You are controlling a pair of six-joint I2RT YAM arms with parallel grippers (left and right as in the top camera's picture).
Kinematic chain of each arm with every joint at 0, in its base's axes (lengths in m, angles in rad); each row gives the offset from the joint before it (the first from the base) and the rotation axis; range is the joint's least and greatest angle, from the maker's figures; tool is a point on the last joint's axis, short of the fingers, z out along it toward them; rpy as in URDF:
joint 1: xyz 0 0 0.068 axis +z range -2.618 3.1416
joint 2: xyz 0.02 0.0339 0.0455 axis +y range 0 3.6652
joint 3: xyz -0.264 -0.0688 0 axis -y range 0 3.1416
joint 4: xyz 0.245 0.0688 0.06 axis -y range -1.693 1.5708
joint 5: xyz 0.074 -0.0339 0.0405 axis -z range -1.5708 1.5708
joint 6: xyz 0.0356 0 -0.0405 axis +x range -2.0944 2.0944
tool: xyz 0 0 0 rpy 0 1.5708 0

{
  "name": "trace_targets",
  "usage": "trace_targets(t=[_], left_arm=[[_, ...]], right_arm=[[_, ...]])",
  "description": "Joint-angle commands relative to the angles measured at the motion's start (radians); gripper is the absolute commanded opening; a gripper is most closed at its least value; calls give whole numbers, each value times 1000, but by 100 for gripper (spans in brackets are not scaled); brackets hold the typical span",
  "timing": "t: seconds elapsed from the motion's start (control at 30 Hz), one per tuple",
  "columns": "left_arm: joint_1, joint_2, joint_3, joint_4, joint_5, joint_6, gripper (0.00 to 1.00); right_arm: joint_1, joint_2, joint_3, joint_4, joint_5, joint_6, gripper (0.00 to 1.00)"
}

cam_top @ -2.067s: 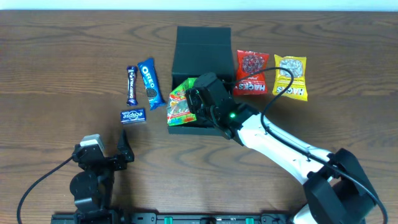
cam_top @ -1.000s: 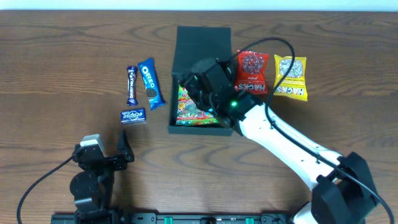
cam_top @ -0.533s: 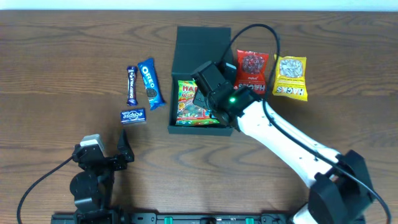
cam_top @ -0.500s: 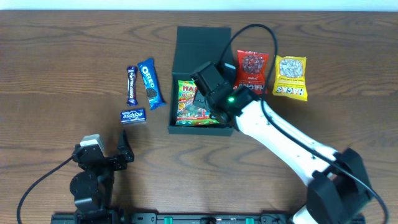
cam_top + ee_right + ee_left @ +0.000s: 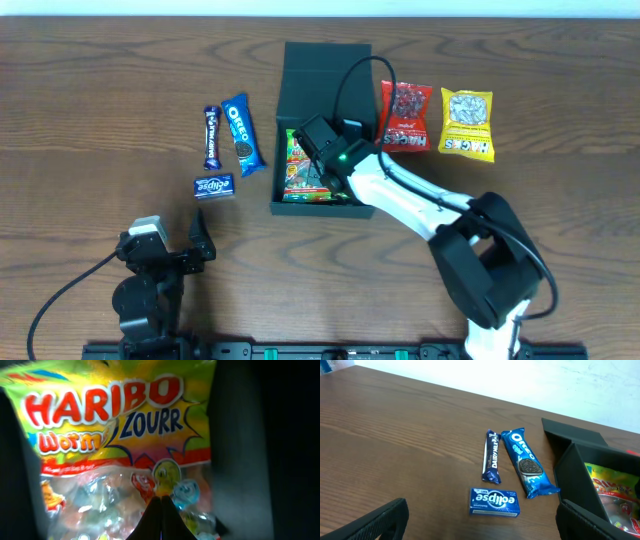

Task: Pack container
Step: 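Lower the Haribo bag into the green box with right gripper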

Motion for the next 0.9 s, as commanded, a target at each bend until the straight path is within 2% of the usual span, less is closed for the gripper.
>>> trace_targets(t=[0.0,0.2,0.5,0.63,0.7,0.87], left_arm=[[-4,-6,-24,-8,-10,3,95],[-4,-6,-24,-8,-10,3,95],[-4,-6,-24,-8,-10,3,95],[-4,-6,-24,-8,-10,3,95],[-4,-6,-24,-8,-10,3,95],[-4,-6,-24,-8,-10,3,95]], right_arm=[[-13,31,14,24,17,-14,2],[-10,38,14,117,-54,-148,2],[-10,40,14,126,-73,-295,2],[-8,40,14,125,-48,-293,5],[-15,34,18,108,-32,-285,2],[-44,15,37,58,-11,-283,1]])
